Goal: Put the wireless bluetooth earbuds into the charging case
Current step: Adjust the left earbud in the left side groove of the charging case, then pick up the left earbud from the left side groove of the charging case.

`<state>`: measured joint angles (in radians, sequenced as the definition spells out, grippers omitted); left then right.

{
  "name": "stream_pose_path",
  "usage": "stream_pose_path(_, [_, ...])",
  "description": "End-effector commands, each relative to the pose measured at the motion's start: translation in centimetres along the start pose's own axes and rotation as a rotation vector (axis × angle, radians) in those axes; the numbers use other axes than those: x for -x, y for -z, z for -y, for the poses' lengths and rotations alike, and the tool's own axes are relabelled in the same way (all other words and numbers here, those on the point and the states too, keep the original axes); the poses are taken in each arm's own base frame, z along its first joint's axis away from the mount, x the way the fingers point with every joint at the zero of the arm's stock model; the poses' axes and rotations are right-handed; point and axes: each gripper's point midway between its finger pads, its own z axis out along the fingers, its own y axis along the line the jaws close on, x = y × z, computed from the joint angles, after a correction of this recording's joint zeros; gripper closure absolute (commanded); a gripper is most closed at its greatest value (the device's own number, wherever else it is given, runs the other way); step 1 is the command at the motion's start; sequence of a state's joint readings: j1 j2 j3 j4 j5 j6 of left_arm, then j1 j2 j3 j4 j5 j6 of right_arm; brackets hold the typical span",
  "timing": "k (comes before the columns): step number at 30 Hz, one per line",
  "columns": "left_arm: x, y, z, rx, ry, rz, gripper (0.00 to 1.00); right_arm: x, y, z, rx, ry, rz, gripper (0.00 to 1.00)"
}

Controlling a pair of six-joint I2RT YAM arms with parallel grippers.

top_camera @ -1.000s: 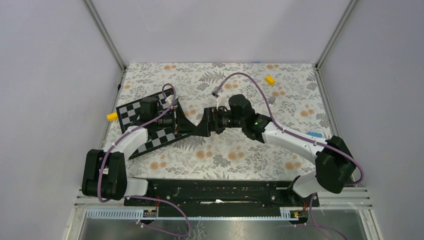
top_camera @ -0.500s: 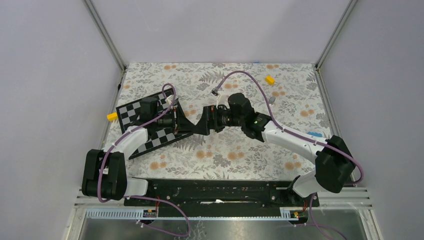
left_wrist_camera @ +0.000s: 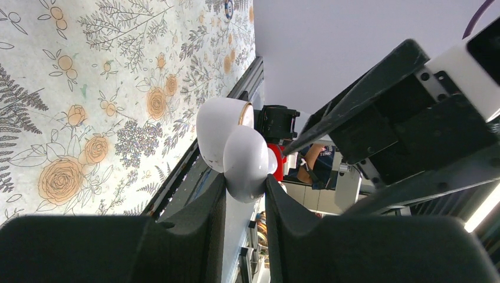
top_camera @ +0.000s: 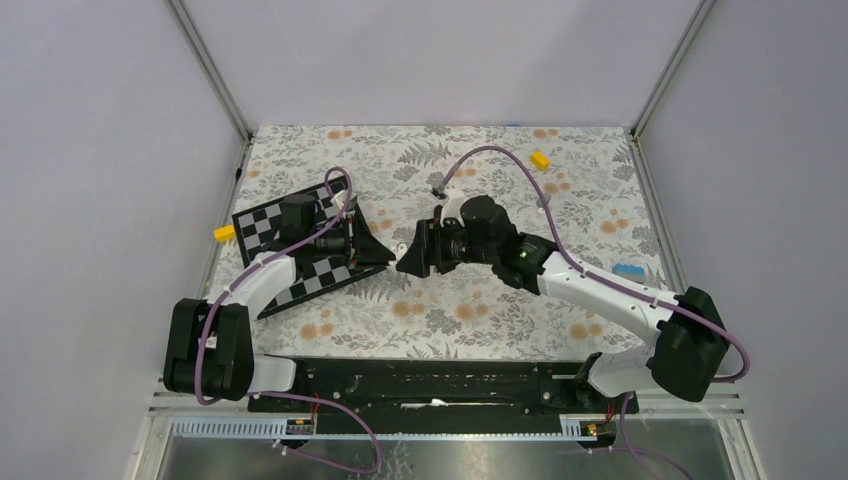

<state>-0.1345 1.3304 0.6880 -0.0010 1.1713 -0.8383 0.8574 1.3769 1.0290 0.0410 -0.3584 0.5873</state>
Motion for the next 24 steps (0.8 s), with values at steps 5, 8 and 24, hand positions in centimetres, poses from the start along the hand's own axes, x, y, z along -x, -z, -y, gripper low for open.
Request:
stream_pose_path(5, [0.8, 0.3, 2.0, -0.034, -0.091, 0.012, 1.0, 0.8, 1.0, 3.2, -0.341, 0.106, 0.059, 0.43])
stream_pose_path(8, [0.8, 0.3, 1.9, -0.033, -0.09, 0.011, 1.0, 1.2, 0.2, 2.7, -0.351, 0.127, 0.057, 0.47])
stream_pose_path(24, [0.8, 0.3, 1.9, -0.032, -0.091, 0.009, 1.0, 1.0, -1.8, 2.6, -0.398, 0.162, 0.006, 0.61])
